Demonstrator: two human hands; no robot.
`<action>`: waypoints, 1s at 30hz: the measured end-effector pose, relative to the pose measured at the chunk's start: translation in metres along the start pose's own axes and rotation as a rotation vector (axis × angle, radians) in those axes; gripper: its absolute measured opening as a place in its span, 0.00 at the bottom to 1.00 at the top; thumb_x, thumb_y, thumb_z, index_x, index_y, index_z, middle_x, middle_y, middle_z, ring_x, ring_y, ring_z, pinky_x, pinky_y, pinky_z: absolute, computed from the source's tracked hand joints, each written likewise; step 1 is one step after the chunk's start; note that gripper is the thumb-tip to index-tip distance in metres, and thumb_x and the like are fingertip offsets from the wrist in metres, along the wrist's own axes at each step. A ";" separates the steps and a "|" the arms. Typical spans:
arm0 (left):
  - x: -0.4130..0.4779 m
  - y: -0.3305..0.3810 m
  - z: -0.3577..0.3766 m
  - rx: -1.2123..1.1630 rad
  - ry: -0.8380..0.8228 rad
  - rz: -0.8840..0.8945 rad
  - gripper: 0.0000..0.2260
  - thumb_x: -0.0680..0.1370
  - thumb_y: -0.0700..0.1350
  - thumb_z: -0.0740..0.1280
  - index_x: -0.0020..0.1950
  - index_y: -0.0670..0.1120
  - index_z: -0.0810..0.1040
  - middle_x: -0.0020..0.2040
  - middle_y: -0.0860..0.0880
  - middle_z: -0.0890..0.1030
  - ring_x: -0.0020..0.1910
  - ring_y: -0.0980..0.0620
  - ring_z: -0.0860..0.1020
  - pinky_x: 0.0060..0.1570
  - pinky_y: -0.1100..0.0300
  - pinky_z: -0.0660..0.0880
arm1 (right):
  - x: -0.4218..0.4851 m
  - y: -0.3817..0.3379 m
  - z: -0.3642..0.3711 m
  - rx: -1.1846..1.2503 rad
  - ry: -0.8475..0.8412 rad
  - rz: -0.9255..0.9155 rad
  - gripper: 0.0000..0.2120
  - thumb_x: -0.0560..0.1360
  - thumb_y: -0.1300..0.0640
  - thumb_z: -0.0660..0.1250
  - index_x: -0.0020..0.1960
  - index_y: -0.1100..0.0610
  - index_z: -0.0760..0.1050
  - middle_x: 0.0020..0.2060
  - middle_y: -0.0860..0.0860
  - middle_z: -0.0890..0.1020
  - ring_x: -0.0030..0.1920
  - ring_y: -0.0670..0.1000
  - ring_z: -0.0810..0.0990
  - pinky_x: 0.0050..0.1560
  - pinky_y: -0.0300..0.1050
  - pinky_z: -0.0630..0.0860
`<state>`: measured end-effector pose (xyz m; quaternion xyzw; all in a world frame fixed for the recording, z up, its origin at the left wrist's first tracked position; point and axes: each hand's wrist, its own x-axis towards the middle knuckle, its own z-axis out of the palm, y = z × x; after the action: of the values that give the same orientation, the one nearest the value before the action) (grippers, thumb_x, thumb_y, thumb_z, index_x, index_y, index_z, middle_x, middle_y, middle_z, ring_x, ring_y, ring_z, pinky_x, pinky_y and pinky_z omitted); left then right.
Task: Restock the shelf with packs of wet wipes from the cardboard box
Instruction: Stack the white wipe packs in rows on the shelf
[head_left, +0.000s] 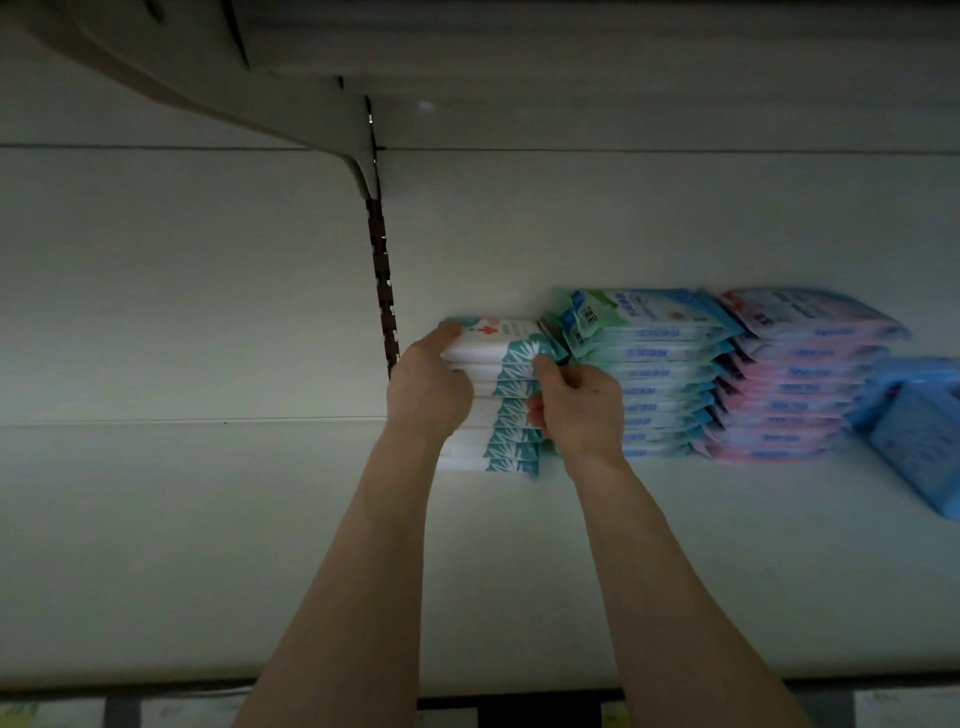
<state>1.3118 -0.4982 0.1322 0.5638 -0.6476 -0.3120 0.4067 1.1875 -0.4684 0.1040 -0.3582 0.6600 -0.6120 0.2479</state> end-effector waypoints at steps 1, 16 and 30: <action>0.000 0.001 0.000 0.023 0.013 0.003 0.26 0.77 0.33 0.58 0.72 0.51 0.69 0.64 0.43 0.76 0.49 0.38 0.79 0.50 0.51 0.79 | 0.001 -0.001 0.000 -0.004 -0.005 0.006 0.19 0.76 0.47 0.67 0.29 0.54 0.71 0.24 0.49 0.79 0.28 0.51 0.78 0.44 0.58 0.80; -0.030 0.002 -0.007 0.149 0.294 -0.015 0.21 0.78 0.42 0.65 0.71 0.50 0.70 0.65 0.43 0.72 0.62 0.43 0.73 0.61 0.46 0.72 | -0.036 -0.032 -0.007 0.103 -0.215 -0.110 0.10 0.77 0.52 0.65 0.38 0.54 0.75 0.28 0.48 0.79 0.27 0.45 0.76 0.35 0.43 0.74; -0.193 -0.036 -0.068 0.195 0.796 -0.509 0.21 0.78 0.44 0.63 0.71 0.51 0.70 0.64 0.47 0.75 0.56 0.48 0.78 0.55 0.63 0.71 | -0.153 -0.014 0.014 0.035 -0.903 -0.221 0.08 0.77 0.53 0.64 0.46 0.56 0.78 0.32 0.49 0.82 0.29 0.45 0.79 0.38 0.44 0.77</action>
<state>1.3954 -0.3104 0.0994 0.8157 -0.3091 -0.0992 0.4789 1.2956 -0.3580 0.0993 -0.6529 0.4333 -0.4286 0.4497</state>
